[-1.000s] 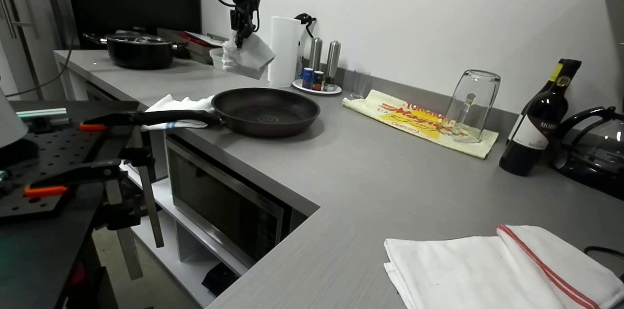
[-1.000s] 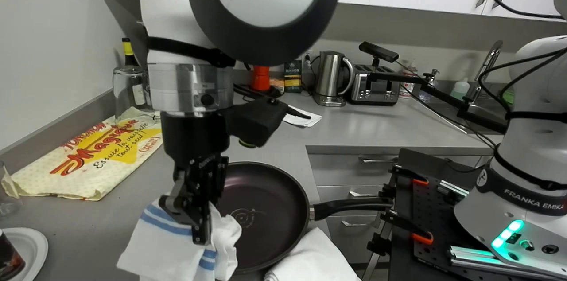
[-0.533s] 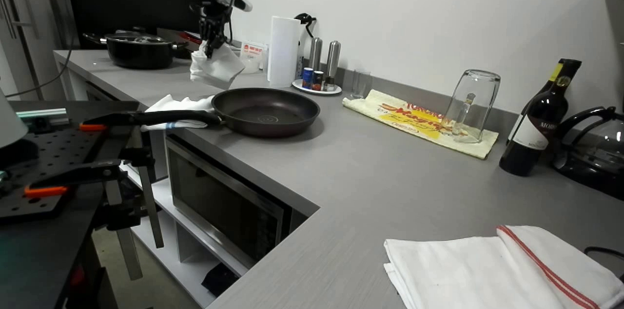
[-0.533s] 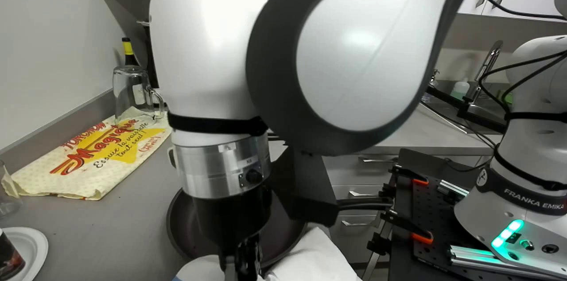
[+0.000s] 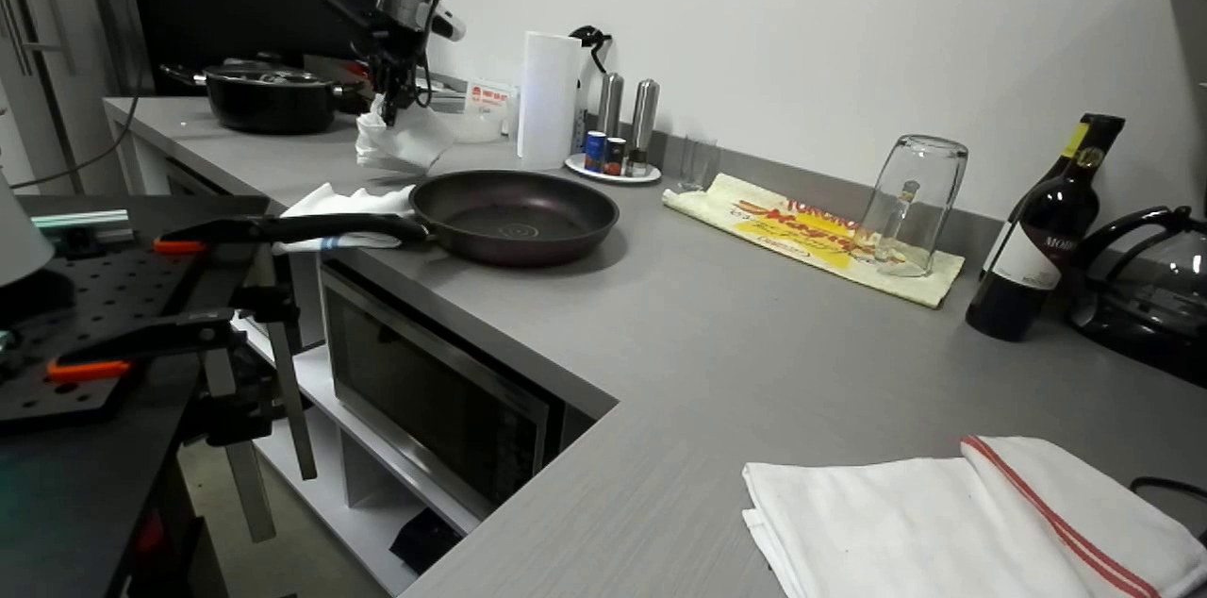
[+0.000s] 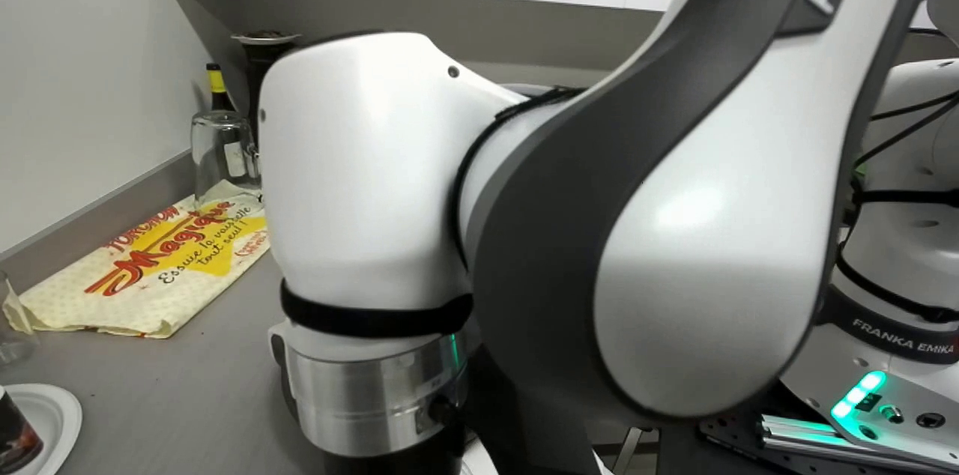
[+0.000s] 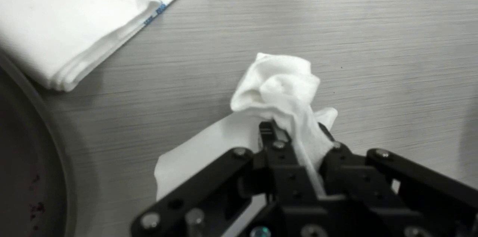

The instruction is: Use the towel to wipe the pan.

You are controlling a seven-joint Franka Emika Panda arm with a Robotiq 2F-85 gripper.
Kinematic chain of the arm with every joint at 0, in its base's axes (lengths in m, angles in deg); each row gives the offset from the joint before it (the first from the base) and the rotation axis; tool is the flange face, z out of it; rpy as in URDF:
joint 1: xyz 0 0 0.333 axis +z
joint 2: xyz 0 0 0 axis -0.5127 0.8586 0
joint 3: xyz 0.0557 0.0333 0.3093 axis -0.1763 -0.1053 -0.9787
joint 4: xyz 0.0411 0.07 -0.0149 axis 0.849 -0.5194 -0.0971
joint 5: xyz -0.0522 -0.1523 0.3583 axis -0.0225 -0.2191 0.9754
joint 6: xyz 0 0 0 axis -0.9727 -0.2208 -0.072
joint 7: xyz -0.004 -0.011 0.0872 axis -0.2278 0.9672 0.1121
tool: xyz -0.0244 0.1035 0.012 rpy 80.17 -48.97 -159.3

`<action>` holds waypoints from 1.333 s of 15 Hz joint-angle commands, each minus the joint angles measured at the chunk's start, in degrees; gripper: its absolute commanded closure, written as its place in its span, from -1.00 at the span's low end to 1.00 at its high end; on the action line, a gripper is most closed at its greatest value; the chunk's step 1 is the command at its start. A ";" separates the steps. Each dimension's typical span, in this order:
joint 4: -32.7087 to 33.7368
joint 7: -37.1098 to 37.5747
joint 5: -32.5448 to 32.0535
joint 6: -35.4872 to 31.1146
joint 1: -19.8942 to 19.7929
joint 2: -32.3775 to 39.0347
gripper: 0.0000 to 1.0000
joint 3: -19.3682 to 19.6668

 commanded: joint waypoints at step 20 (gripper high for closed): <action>-12.40 -19.29 11.85 10.93 -15.09 -26.54 -1.00 3.24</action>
